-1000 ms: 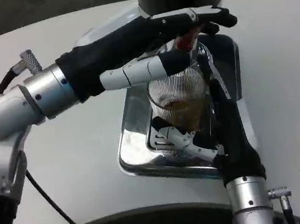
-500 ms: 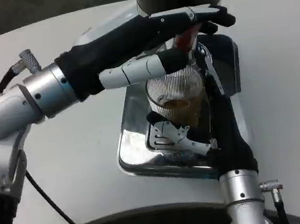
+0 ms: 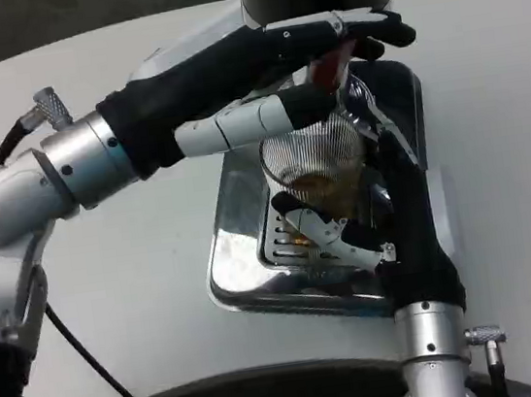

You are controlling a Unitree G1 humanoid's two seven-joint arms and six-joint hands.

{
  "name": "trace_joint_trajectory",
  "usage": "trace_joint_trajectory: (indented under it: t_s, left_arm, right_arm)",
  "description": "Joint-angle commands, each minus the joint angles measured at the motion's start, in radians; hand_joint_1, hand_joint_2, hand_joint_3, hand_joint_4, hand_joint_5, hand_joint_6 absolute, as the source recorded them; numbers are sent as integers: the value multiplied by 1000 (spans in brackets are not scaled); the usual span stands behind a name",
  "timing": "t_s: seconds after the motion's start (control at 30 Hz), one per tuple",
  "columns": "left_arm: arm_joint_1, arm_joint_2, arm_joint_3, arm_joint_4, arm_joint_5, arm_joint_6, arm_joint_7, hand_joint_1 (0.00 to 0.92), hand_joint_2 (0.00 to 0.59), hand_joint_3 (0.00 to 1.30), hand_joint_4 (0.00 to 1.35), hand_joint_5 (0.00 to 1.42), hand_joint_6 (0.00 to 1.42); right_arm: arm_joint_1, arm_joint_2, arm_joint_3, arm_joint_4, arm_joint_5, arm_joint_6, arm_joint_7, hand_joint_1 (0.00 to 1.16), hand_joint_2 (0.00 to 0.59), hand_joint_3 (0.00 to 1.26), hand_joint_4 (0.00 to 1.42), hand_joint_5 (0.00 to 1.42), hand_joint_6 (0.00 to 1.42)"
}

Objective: Grasp the cup under the faucet to collect the drink, then remove the cup.

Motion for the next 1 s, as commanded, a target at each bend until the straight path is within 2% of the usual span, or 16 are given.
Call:
trace_joint_trajectory:
  t_s: [0.03,0.1,0.43,0.7,1.0]
  left_arm:
    - [49,10,-20,21,43,35,-24,0,102,240,96,159,8]
    - [57,4,-14,20,27,54,-22,0,104,243,96,159,8]
    - [86,-23,31,-1,-81,197,-29,0,112,247,80,150,11]
    - [108,-50,71,-37,-156,305,-16,0,113,247,56,126,7]
    - [136,-68,110,-77,-160,316,20,0,113,289,42,121,12]
  right_arm:
    - [18,10,-10,2,-2,-5,-28,916,153,347,489,503,456]
    - [16,10,-14,3,-1,-4,-35,955,156,407,553,579,515]
    - [24,6,-30,-23,-9,3,-60,1011,154,612,732,790,680]
    - [48,3,-36,-69,-15,6,-57,1014,154,694,785,884,794]
    - [101,2,-21,-170,-29,17,-32,1024,119,762,831,977,918]
